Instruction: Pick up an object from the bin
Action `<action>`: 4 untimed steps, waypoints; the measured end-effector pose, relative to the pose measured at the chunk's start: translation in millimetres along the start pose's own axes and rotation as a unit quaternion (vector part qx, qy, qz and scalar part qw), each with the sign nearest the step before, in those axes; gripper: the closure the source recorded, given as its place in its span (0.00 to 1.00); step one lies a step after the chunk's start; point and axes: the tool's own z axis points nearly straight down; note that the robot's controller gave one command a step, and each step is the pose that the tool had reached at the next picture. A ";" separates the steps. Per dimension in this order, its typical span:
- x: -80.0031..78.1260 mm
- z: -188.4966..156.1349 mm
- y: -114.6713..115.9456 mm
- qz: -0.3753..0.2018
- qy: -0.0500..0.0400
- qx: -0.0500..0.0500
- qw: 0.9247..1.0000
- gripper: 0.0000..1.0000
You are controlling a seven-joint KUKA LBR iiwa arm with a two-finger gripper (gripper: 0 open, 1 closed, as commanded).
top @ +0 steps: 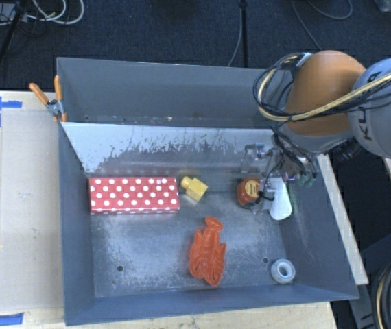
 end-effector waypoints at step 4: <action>55.7 57.4 62.8 -0.304 -0.003 0.002 0.953 0.00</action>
Offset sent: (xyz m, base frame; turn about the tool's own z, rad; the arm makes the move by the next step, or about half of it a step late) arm -0.0461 0.0690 -0.1105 -0.4154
